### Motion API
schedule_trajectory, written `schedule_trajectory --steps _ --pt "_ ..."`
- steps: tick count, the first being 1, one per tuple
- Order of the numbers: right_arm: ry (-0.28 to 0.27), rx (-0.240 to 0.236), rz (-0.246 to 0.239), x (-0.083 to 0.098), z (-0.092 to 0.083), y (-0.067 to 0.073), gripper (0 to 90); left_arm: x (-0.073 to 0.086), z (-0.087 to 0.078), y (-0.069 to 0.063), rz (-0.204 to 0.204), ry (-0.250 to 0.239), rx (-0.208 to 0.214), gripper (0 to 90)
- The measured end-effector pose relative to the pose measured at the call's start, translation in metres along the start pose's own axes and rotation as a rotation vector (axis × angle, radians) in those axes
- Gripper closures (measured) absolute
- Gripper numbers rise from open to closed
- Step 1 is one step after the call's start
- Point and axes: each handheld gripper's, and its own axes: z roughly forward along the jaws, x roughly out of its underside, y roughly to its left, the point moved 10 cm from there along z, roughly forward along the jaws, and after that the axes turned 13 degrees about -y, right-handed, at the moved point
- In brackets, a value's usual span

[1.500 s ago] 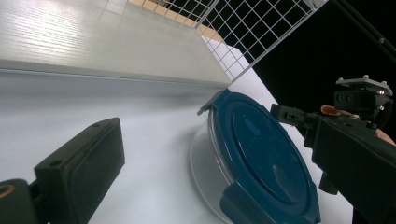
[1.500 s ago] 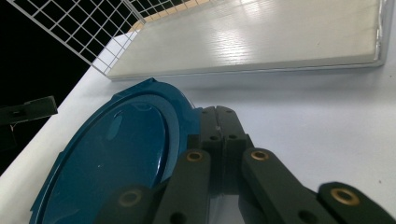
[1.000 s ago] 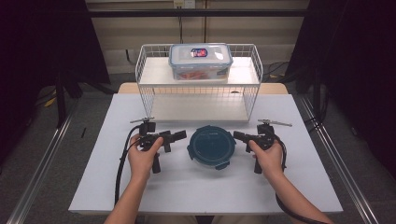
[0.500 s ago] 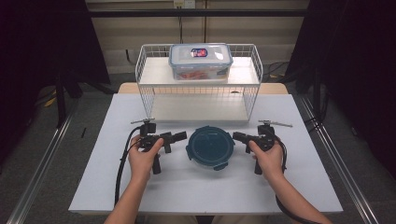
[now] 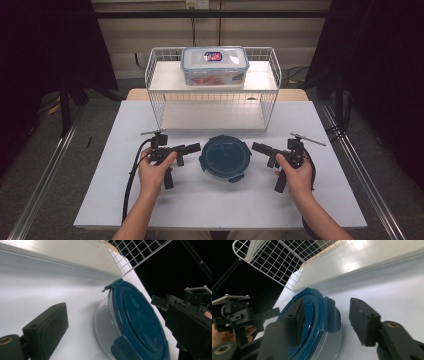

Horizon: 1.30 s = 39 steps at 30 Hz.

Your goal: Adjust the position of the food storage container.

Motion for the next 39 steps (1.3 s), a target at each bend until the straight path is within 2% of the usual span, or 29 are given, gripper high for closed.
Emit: schedule_trajectory --steps 9,16,18,20,22,27,33,34,35,39 --pt "0.027 -0.016 0.035 0.017 -0.001 0.004 42.3 0.011 0.009 0.003 -0.018 0.04 -0.005 9.4" --pt "0.046 -0.02 0.055 0.026 -0.002 0.007 45.0 0.015 0.013 0.005 -0.043 0.055 -0.01 15.6" --pt "0.06 -0.017 0.07 0.029 -0.004 0.008 49.3 0.014 0.015 0.005 -0.045 0.044 -0.011 17.7" --pt "0.06 -0.012 0.066 0.03 -0.004 0.007 49.6 0.016 0.016 0.006 -0.046 0.049 -0.009 19.9" --pt "0.067 -0.015 0.085 0.033 -0.003 0.007 51.1 0.019 0.019 0.007 -0.042 0.059 -0.016 21.2" --pt "0.076 0.007 0.069 0.038 -0.002 0.007 55.1 0.022 0.022 0.008 -0.045 0.061 -0.024 27.0" --pt "0.066 0.019 0.102 0.042 -0.001 0.006 58.5 0.021 0.023 0.009 -0.071 0.049 -0.03 37.2" --pt "0.069 0.02 0.108 0.042 -0.002 0.005 62.2 0.022 0.023 0.009 -0.072 0.05 -0.032 38.1" --pt "0.069 -0.003 0.136 0.042 -0.003 0.009 67.5 0.022 0.024 0.009 -0.085 0.045 -0.03 39.6" --pt "0.048 0.015 0.125 0.042 -0.004 0.009 68.1 0.022 0.023 0.005 -0.109 0.044 -0.012 48.2"
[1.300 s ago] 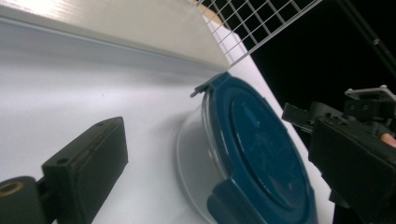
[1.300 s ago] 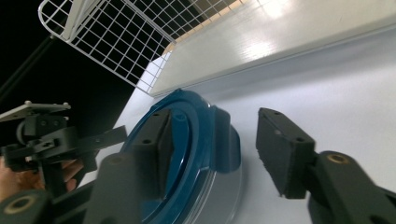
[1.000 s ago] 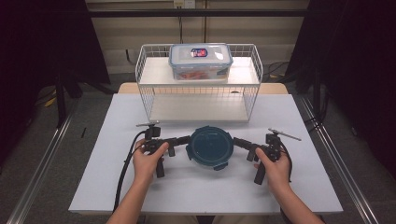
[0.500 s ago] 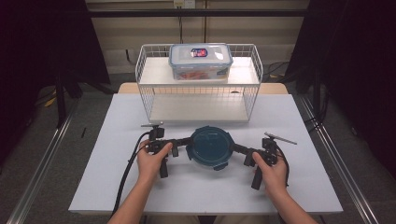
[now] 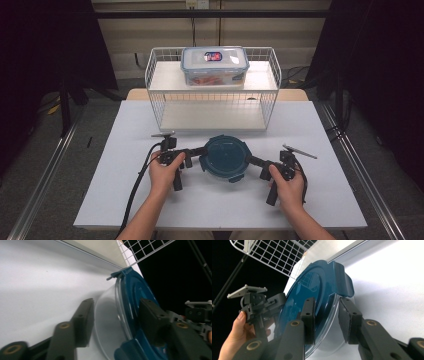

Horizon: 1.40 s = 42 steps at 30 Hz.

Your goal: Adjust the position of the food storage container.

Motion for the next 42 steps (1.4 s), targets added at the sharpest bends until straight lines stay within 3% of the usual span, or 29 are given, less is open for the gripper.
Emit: schedule_trajectory --steps 7,8,9,11,15,20,25,27,28,42 --pt "-0.027 0.005 0.043 0.001 0.001 -0.002 68.9 0.001 -0.002 -0.004 -0.039 0.001 0.024 60.3" --pt "-0.027 0.006 0.047 0.001 0.001 -0.002 69.0 0.001 -0.001 -0.007 -0.069 -0.003 0.036 65.6" --pt "-0.027 0.006 0.047 0.001 0.001 -0.002 69.0 0.001 -0.001 -0.007 -0.069 -0.003 0.036 67.3" --pt "-0.026 0.011 0.061 0.001 0.001 -0.002 69.3 0.001 -0.002 -0.007 -0.056 -0.002 0.034 67.6" --pt "-0.023 0.002 0.083 -0.001 0.003 -0.001 69.9 0.001 -0.003 -0.008 -0.081 -0.001 0.033 68.2" --pt "-0.035 0.012 0.085 -0.002 0.005 -0.003 70.9 0.001 -0.004 -0.006 -0.08 -0.004 0.024 67.5" --pt "-0.06 0.014 0.103 -0.003 0.006 -0.003 71.7 0.002 -0.003 -0.005 -0.119 -0.033 0.021 67.3" --pt "-0.069 0.013 0.108 -0.003 0.006 -0.003 71.9 0.002 -0.004 -0.005 -0.117 -0.041 0.015 69.6" --pt "-0.086 0.006 0.128 -0.004 0.007 -0.003 72.5 0.0 -0.004 -0.005 -0.117 -0.073 -0.004 71.5" --pt "-0.118 0.012 0.184 -0.007 0.01 -0.003 75.3 -0.001 -0.01 -0.012 -0.102 -0.098 -0.022 73.9"
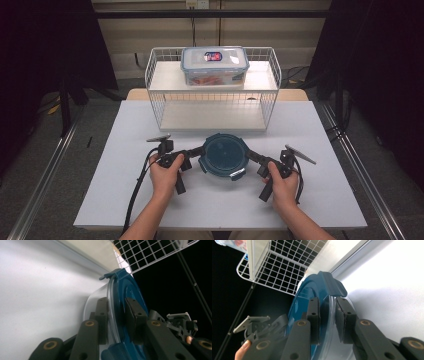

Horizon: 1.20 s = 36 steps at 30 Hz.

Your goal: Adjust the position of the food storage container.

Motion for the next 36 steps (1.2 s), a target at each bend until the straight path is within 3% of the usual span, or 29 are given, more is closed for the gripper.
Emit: schedule_trajectory --steps 11,18,23,36 --pt "-0.03 -0.032 -0.005 -0.004 0.003 0.012 75.6 -0.013 -0.009 -0.013 0.008 -0.054 0.032 75.0" --pt "-0.054 -0.078 -0.009 -0.012 0.003 0.03 75.7 -0.024 -0.016 -0.028 0.04 -0.101 0.045 75.0" --pt "-0.085 -0.108 -0.016 -0.022 0.004 0.045 75.7 -0.033 -0.02 -0.042 0.035 -0.132 0.072 75.0" --pt "-0.13 -0.144 -0.048 -0.048 0.009 0.075 75.9 -0.049 -0.02 -0.061 0.045 -0.153 0.082 74.9"
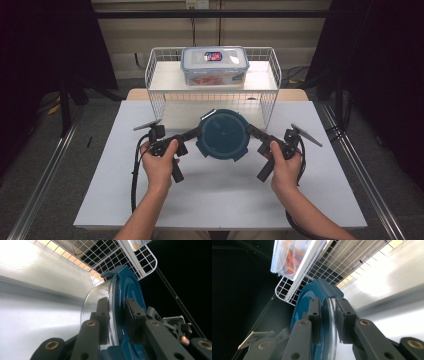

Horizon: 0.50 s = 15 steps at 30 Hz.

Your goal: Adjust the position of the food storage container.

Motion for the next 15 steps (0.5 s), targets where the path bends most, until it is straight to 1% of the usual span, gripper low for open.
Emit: schedule_trajectory --steps 3,6,7,9,10,13,14,15 --pt "-0.004 -0.005 0.0 -0.002 0.001 0.002 75.9 -0.002 -0.001 -0.002 -0.008 -0.003 0.006 74.9" --pt "-0.015 -0.008 0.004 -0.005 0.003 0.007 75.9 -0.005 0.001 -0.005 -0.014 -0.029 0.009 74.9" --pt "-0.022 -0.01 -0.003 -0.006 0.004 0.008 75.9 -0.005 0.0 -0.006 -0.011 -0.024 0.01 74.9" --pt "-0.028 -0.015 0.0 -0.007 0.005 0.009 75.9 -0.008 0.0 -0.009 -0.016 -0.037 0.019 74.9" --pt "-0.036 -0.02 0.003 -0.009 0.005 0.012 75.9 -0.011 0.0 -0.012 -0.024 -0.049 0.023 74.9" --pt "-0.049 -0.028 0.008 -0.012 0.007 0.016 75.9 -0.015 -0.001 -0.015 -0.028 -0.059 0.027 74.9" --pt "-0.057 -0.031 -0.002 -0.014 0.008 0.02 75.9 -0.016 0.0 -0.016 -0.033 -0.064 0.028 74.9" --pt "-0.057 -0.031 -0.002 -0.014 0.008 0.02 75.9 -0.018 -0.001 -0.018 -0.034 -0.069 0.033 74.9"
